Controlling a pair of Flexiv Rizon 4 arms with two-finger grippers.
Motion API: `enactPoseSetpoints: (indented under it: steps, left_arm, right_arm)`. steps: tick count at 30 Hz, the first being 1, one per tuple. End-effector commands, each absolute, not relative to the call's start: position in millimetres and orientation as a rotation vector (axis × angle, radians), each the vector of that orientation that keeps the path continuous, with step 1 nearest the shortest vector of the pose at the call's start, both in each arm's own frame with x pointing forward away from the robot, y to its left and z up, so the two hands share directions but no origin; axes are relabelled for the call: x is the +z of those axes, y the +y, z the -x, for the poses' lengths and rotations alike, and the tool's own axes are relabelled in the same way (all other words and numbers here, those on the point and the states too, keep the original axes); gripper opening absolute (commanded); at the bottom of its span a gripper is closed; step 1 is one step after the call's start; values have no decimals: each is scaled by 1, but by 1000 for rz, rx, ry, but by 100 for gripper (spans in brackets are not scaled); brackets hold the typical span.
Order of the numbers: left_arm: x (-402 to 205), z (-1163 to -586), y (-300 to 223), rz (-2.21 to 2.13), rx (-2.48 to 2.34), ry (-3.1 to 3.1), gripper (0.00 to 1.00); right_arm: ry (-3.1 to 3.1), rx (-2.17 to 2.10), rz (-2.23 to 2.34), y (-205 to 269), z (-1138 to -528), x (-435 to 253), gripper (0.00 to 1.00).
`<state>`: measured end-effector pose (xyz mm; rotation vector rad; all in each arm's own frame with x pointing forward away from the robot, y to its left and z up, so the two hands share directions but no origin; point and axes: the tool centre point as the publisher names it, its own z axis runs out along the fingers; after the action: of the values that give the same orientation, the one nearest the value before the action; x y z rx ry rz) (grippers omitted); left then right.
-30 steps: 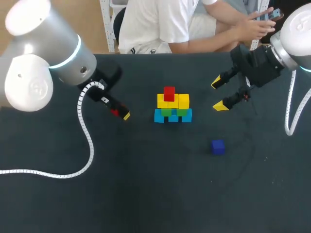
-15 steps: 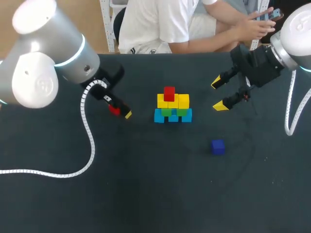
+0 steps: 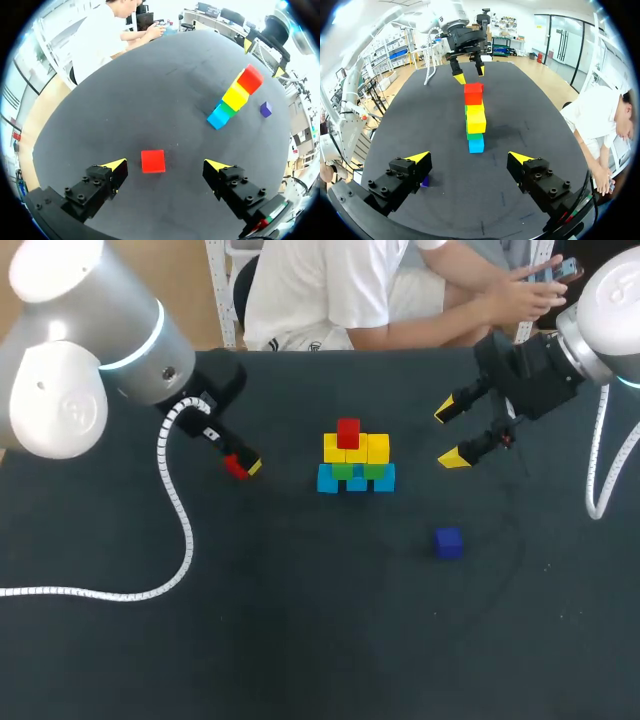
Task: Place the blue cubes, place green cubes on the blue cubes, place the yellow cubes on the green cubes, then place the red cubes on the yellow cubes, and place purple cube on the red cubes.
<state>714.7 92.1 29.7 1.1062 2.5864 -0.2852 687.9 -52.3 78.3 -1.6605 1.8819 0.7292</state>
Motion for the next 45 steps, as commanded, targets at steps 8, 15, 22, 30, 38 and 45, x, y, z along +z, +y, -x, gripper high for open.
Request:
enactPoseSetpoints:
  steps: [8, 15, 22, 30, 38, 45]
  left_arm:
    - [15, -736, 94, -1125, -306, 2584, 100]
    - [11, -737, 89, -1134, -324, 2583, 100]
    - [5, -725, 95, -1099, -335, 2608, 100]
    - [8, -726, 100, -1097, -329, 2615, 100]
    - [1, -735, 94, -1108, -343, 2604, 100]
    - [-2, -738, 94, -1114, -354, 2605, 100]
  right_arm:
    - [1880, 729, 1660, -52, -687, 78, 100]
    - [1880, 729, 1660, -52, -687, 78, 100]
    - [1880, 729, 1660, -52, -687, 78, 100]
    - [1880, 729, 1660, -52, -687, 78, 100]
    - [1880, 729, 1660, -52, -687, 78, 100]
    - [1880, 729, 1660, -52, -687, 78, 100]
